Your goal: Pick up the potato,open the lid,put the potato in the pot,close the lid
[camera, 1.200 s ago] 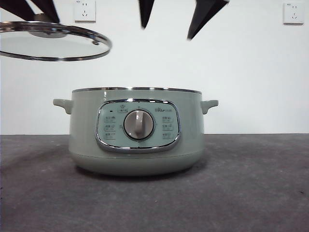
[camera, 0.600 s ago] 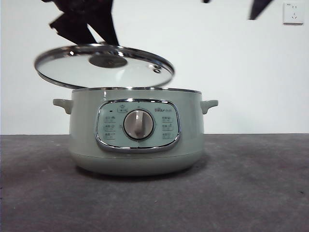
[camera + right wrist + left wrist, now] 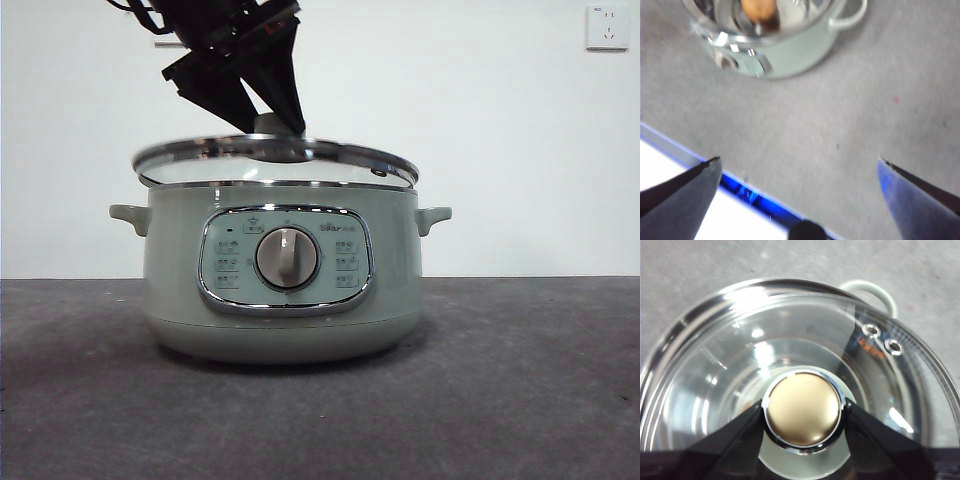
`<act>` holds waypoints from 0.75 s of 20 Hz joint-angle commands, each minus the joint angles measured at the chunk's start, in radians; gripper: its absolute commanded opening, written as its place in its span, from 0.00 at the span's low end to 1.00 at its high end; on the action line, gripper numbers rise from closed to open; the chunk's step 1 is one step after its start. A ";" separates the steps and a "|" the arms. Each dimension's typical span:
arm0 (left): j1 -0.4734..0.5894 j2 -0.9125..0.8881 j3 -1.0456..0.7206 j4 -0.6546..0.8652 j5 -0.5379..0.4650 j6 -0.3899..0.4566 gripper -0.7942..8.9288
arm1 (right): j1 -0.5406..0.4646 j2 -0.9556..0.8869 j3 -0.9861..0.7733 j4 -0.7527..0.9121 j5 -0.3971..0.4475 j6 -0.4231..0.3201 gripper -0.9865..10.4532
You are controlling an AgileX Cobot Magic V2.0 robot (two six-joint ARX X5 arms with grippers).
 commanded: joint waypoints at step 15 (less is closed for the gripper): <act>-0.002 0.132 0.012 0.023 0.000 -0.034 0.52 | 0.002 -0.023 -0.016 -0.031 -0.011 0.026 0.72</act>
